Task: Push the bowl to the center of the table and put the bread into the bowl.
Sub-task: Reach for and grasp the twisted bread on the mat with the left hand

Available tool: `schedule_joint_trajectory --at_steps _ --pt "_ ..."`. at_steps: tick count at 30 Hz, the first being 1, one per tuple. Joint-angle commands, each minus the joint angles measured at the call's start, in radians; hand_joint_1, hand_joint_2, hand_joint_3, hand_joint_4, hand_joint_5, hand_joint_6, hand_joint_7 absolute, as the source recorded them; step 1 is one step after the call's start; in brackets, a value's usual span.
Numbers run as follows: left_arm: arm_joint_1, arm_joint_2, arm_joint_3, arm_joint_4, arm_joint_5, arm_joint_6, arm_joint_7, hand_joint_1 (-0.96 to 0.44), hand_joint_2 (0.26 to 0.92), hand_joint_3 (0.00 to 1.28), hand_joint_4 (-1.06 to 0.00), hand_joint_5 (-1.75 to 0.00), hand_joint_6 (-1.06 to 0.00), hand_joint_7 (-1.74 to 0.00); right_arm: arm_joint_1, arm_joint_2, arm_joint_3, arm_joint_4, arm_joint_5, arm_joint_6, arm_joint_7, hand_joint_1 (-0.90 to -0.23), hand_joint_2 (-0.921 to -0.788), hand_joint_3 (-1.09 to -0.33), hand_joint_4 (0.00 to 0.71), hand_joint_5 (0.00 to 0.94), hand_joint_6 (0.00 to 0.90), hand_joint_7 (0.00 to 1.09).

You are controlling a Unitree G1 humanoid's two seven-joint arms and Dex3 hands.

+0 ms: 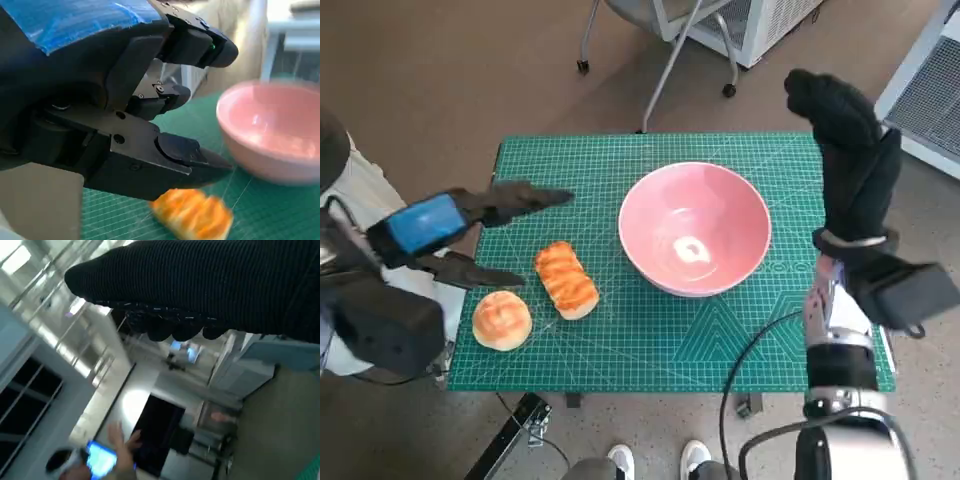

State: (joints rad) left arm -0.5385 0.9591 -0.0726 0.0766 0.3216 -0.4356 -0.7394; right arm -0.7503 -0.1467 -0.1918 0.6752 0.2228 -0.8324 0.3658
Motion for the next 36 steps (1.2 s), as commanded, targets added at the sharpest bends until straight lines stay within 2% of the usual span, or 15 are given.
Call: schedule_joint_trajectory --at_steps 1,5,13,22,36 --pt "-0.052 0.009 -0.059 0.049 0.074 -0.066 -0.002 0.03 0.761 0.08 -0.25 0.00 -0.37 -0.13 0.050 0.006 0.025 -0.048 -0.016 0.020 -0.002 -0.586 -0.921 -0.698 0.375 0.025 0.153 0.62" --pt "-0.084 -0.003 -0.109 0.087 0.143 -0.101 0.004 0.00 0.769 0.06 -0.25 0.00 -0.38 -0.10 0.066 0.002 0.038 -0.075 -0.031 0.023 -0.006 -0.574 -0.921 -0.701 0.369 0.020 0.142 0.63" --pt "-0.146 -0.038 -0.198 0.162 0.277 -0.151 0.035 -0.04 0.782 0.05 -0.24 0.00 -0.39 -0.07 0.080 -0.007 0.048 -0.092 -0.039 0.025 -0.007 -0.562 -0.921 -0.716 0.360 0.007 0.103 0.70" --pt "-0.201 -0.065 -0.282 0.241 0.447 -0.216 0.133 -0.09 0.800 0.04 -0.24 0.00 -0.41 -0.05 0.095 -0.009 0.048 -0.108 -0.052 0.029 -0.027 -0.555 -0.921 -0.720 0.359 0.006 0.097 0.71" --pt "-0.269 -0.114 -0.395 0.377 0.621 -0.278 0.282 -0.12 0.819 0.02 -0.32 -0.03 -0.48 -0.06 0.123 0.000 0.054 -0.147 -0.063 0.058 -0.063 -0.560 -0.921 -0.716 0.360 0.005 0.100 0.71"
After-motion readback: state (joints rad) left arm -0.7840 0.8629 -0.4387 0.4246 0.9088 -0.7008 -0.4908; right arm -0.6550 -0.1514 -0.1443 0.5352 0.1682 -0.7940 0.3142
